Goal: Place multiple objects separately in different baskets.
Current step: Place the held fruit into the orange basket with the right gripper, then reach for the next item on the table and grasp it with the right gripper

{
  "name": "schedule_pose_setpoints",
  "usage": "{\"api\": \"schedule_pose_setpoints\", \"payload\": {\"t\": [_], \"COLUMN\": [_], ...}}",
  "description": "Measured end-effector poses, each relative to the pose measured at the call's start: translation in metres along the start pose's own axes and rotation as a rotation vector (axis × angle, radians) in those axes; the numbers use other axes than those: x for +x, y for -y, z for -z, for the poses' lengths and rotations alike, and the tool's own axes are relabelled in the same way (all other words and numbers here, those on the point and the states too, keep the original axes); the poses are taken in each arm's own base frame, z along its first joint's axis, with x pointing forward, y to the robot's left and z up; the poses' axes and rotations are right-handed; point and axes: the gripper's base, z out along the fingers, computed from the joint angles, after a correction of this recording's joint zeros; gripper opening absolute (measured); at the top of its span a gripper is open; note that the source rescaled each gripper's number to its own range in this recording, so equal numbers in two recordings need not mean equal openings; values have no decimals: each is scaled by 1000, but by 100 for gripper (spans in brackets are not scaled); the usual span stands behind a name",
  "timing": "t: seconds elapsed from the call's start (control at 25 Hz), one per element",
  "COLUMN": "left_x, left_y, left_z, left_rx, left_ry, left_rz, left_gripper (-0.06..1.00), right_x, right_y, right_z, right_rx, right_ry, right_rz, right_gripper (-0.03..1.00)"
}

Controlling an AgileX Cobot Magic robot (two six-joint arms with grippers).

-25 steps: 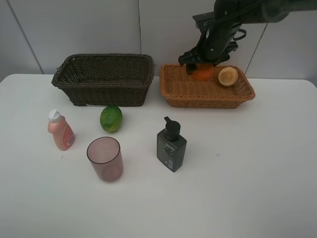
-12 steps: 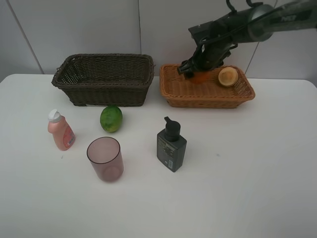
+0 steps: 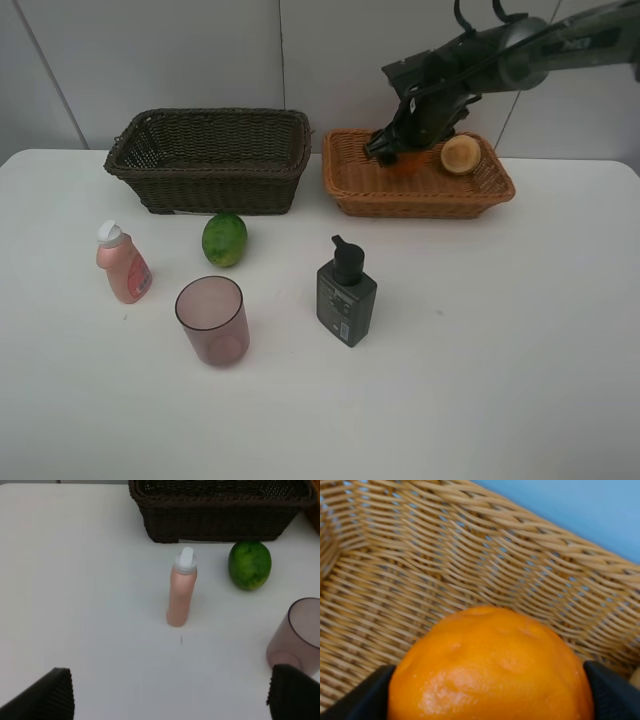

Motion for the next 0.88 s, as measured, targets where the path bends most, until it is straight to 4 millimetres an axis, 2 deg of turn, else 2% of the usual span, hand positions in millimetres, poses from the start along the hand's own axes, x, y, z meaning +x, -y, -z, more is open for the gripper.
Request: {"api": "schedule_pose_setpoints", "payload": {"t": [0.4, 0.68, 0.88], "left_x": [0, 0, 0], "left_y": [0, 0, 0], "left_z": [0, 0, 0], "left_rx": [0, 0, 0], "left_ry": [0, 0, 0], "left_rz": [0, 0, 0], "left_gripper": [100, 100, 100], "right_x": [1, 2, 3], "right_y": [2, 2, 3], "right_z": [0, 0, 0], "right_rx": [18, 20, 23], "right_ry": [-10, -20, -35], "right_rz": [7, -1, -5], "right_gripper": [72, 85, 86]}}
